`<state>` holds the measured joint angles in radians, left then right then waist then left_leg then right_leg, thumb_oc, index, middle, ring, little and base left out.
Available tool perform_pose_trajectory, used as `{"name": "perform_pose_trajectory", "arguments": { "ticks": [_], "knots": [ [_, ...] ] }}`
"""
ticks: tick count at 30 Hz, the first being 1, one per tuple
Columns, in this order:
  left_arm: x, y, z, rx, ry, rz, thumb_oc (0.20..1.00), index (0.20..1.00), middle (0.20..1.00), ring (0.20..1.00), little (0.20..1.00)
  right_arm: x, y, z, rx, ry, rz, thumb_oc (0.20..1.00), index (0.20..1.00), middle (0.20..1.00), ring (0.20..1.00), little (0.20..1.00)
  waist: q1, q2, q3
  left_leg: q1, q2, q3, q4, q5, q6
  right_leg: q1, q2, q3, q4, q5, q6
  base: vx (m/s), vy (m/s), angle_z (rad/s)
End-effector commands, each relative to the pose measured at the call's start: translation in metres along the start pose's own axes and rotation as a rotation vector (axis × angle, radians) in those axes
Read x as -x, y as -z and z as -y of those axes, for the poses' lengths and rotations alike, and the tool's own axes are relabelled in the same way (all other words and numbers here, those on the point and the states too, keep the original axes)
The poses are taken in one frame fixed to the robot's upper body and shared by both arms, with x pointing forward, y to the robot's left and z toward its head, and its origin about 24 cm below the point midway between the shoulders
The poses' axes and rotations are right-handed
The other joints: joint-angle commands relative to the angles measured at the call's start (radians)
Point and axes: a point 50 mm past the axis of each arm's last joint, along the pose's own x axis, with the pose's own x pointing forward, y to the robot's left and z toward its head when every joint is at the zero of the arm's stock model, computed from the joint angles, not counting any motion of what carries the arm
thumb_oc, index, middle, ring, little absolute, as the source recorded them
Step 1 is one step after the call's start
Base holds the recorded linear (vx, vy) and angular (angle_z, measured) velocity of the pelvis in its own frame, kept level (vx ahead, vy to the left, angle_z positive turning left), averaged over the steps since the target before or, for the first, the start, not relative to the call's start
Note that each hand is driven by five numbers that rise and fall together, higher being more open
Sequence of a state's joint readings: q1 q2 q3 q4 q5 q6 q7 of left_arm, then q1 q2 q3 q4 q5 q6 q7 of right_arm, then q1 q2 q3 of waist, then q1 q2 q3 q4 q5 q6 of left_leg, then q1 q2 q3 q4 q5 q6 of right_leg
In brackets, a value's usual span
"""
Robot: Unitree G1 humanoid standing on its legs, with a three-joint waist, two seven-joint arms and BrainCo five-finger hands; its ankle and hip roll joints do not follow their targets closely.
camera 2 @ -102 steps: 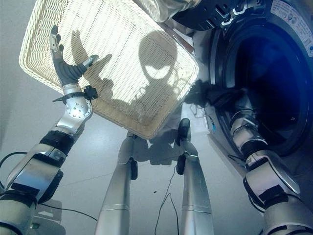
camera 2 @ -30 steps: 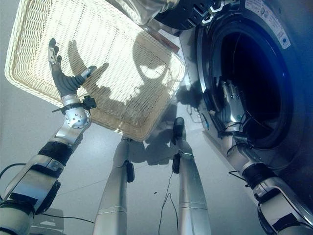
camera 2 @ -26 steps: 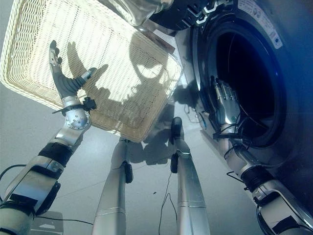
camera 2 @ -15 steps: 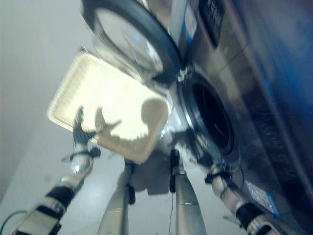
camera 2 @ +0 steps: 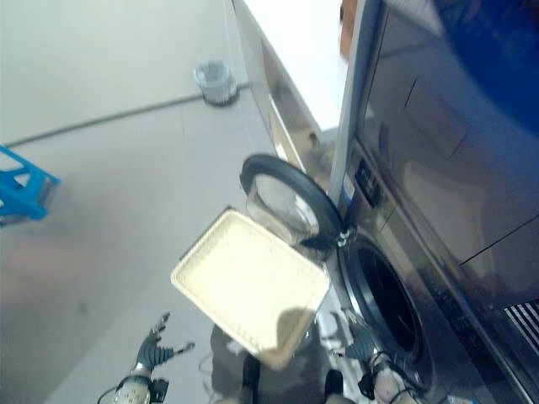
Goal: Put the clothes into the washing machine.
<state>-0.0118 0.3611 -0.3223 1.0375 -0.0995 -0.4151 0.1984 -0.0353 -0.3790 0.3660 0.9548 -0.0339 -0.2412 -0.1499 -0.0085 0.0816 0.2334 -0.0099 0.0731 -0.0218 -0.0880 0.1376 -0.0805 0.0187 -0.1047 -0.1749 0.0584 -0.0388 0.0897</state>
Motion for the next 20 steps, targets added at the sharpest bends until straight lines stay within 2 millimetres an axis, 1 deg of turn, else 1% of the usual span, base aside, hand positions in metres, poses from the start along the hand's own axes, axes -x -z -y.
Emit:
{"name": "perform_pose_trajectory", "arguments": {
  "ticks": [1, 2, 3, 4, 5, 7, 9, 12, 14, 20],
  "knots": [
    [-0.003, 0.008, -0.003, -0.007, 0.081, -0.081, 1.0, 1.0, 1.0, 1.0, 1.0, 0.008, 0.032, -0.012, -0.151, -0.073, -0.218, 1.0, 1.0, 1.0, 1.0, 1.0, 0.031, -0.073, -0.047, 0.045, -0.028, 0.039, 0.007, -0.094, -0.025, 0.019, -0.048, -0.008, -0.058, 0.062, 0.077, 0.08, -0.002, 0.11],
    [-0.001, 0.013, -0.001, 0.003, 0.097, -0.114, 1.0, 1.0, 1.0, 1.0, 1.0, 0.009, 0.037, -0.014, -0.175, -0.082, -0.253, 1.0, 1.0, 1.0, 1.0, 1.0, 0.032, -0.073, -0.052, 0.049, -0.027, 0.04, 0.005, -0.095, -0.025, 0.025, -0.048, -0.01, -0.064, 0.064, 0.077, 0.07, 0.002, 0.05],
    [0.003, 0.024, 0.002, 0.011, 0.128, -0.175, 1.0, 1.0, 1.0, 1.0, 1.0, 0.014, 0.049, -0.018, -0.228, -0.103, -0.34, 1.0, 1.0, 1.0, 1.0, 1.0, 0.035, -0.072, -0.064, 0.057, -0.026, 0.042, 0.002, -0.098, -0.025, 0.036, -0.049, -0.013, -0.076, 0.067, 0.077, 0.04, 0.001, 0.02],
    [0.006, 0.03, 0.004, 0.015, 0.145, -0.212, 1.0, 1.0, 1.0, 1.0, 1.0, 0.017, 0.056, -0.021, -0.249, -0.109, -0.39, 1.0, 1.0, 1.0, 1.0, 1.0, 0.037, -0.072, -0.071, 0.063, -0.025, 0.044, 0.002, -0.099, -0.026, 0.043, -0.05, -0.014, -0.084, 0.069, 0.077, 0.08, 0.008, 0.01],
    [0.015, 0.045, 0.012, 0.041, 0.203, -0.306, 1.0, 1.0, 1.0, 1.0, 1.0, 0.025, 0.07, -0.027, -0.295, -0.124, -0.49, 1.0, 1.0, 1.0, 1.0, 1.0, 0.042, -0.071, -0.092, 0.078, -0.025, 0.05, 0.001, -0.107, -0.025, 0.061, -0.05, -0.016, -0.101, 0.073, 0.075, 0.06, 0.007, -0.01],
    [0.02, 0.053, 0.016, 0.045, 0.232, -0.357, 1.0, 1.0, 1.0, 1.0, 1.0, 0.028, 0.076, -0.029, -0.327, -0.115, -0.541, 1.0, 1.0, 1.0, 1.0, 1.0, 0.045, -0.07, -0.104, 0.086, -0.024, 0.053, 0.001, -0.111, -0.024, 0.071, -0.051, -0.017, -0.112, 0.077, 0.075, 0.06, 0.008, -0.03],
    [0.027, 0.063, 0.022, 0.085, 0.261, -0.437, 1.0, 1.0, 1.0, 1.0, 1.0, 0.037, 0.087, -0.034, -0.377, -0.117, -0.646, 1.0, 1.0, 1.0, 1.0, 1.0, 0.044, -0.067, -0.128, 0.1, -0.022, 0.062, 0.001, -0.121, -0.022, 0.085, -0.049, -0.012, -0.125, 0.078, 0.074, 0.07, 0.016, -0.06],
    [0.031, 0.069, 0.025, 0.098, 0.274, -0.474, 1.0, 1.0, 1.0, 1.0, 1.0, 0.046, 0.098, -0.039, -0.432, -0.13, -0.73, 1.0, 1.0, 1.0, 1.0, 1.0, 0.043, -0.066, -0.144, 0.109, -0.02, 0.07, 0.001, -0.126, -0.021, 0.092, -0.048, -0.005, -0.127, 0.076, 0.072, 0.05, 0.013, -0.04],
    [0.033, 0.07, 0.025, 0.114, 0.278, -0.484, 1.0, 1.0, 1.0, 1.0, 1.0, 0.052, 0.104, -0.04, -0.434, -0.141, -0.772, 1.0, 1.0, 1.0, 1.0, 1.0, 0.043, -0.064, -0.152, 0.115, -0.018, 0.074, 0.001, -0.13, -0.02, 0.096, -0.047, 0.0, -0.127, 0.075, 0.071, 0.04, 0.011, -0.01],
    [0.033, 0.07, 0.027, 0.144, 0.271, -0.49, 1.0, 1.0, 1.0, 1.0, 1.0, 0.056, 0.108, -0.041, -0.444, -0.154, -0.794, 1.0, 1.0, 1.0, 1.0, 1.0, 0.043, -0.064, -0.155, 0.124, -0.015, 0.074, 0.001, -0.135, -0.017, 0.104, -0.048, 0.007, -0.126, 0.071, 0.066, 0.01, 0.002, 0.0]
  ]
}}
